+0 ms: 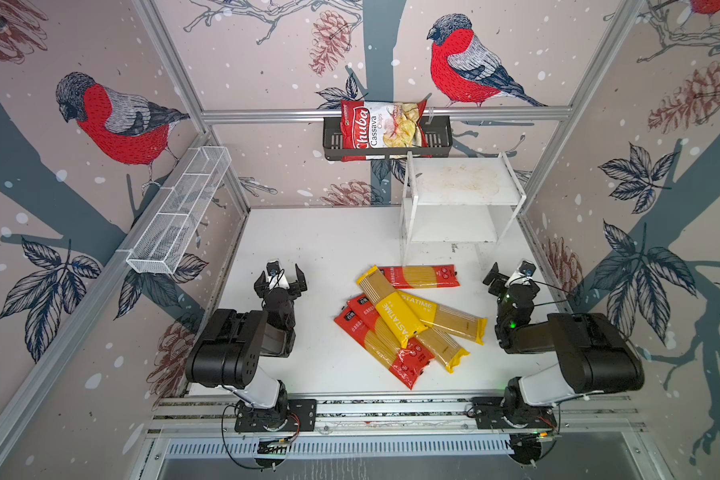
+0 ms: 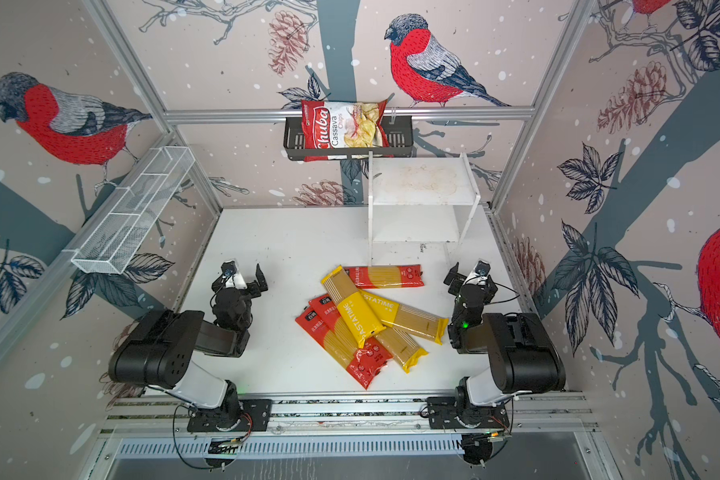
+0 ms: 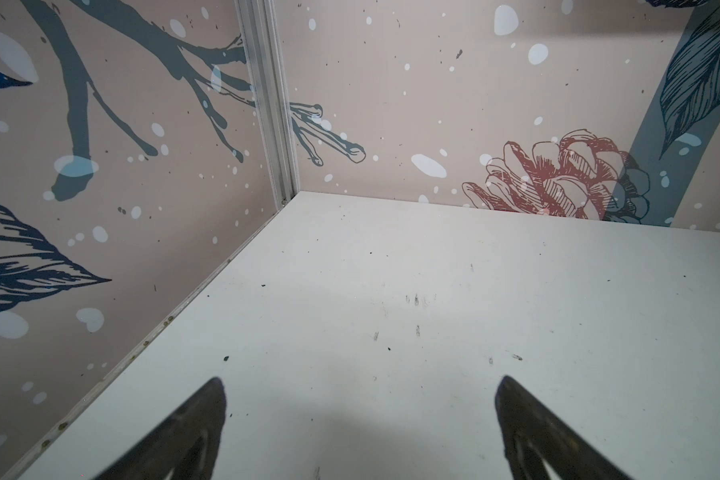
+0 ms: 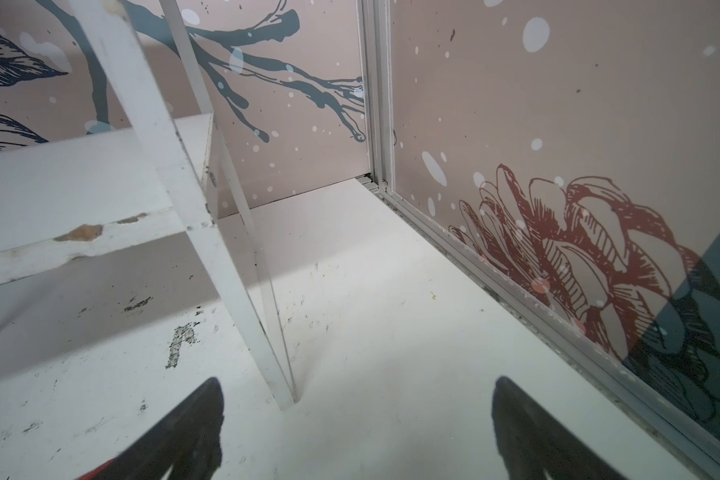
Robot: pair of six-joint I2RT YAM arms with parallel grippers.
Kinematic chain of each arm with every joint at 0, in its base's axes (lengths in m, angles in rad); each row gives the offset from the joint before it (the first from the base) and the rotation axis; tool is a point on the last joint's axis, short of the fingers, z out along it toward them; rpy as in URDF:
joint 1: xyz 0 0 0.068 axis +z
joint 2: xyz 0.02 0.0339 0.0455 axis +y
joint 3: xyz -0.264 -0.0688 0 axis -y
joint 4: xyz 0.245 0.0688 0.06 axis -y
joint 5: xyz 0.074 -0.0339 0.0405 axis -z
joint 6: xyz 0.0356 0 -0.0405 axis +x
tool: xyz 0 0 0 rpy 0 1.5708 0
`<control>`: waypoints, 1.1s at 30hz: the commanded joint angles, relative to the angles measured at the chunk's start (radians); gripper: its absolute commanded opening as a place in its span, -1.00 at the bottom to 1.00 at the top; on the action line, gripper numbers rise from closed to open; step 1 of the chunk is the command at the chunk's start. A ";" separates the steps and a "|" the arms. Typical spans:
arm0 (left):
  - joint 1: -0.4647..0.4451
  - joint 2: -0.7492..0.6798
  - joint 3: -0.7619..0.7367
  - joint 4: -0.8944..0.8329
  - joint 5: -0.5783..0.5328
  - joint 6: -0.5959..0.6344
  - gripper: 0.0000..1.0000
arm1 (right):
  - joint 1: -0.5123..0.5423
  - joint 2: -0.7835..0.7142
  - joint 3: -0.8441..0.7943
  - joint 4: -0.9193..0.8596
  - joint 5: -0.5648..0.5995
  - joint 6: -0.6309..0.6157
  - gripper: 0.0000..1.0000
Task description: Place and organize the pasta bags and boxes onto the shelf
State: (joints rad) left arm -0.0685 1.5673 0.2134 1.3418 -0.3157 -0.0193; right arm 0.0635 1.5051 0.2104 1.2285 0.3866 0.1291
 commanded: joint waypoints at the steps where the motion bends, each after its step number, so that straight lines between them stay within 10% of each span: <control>1: 0.001 -0.001 0.000 0.017 0.003 0.004 0.98 | 0.000 -0.002 0.004 0.014 0.012 -0.009 1.00; 33: -0.004 -0.003 -0.005 0.027 -0.012 0.006 0.98 | -0.028 -0.008 0.002 0.008 -0.044 0.000 1.00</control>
State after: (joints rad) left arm -0.0685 1.5673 0.2131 1.3422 -0.3157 -0.0193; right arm 0.0547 1.5051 0.2108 1.2282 0.3817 0.1291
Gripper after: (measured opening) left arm 0.991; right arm 0.999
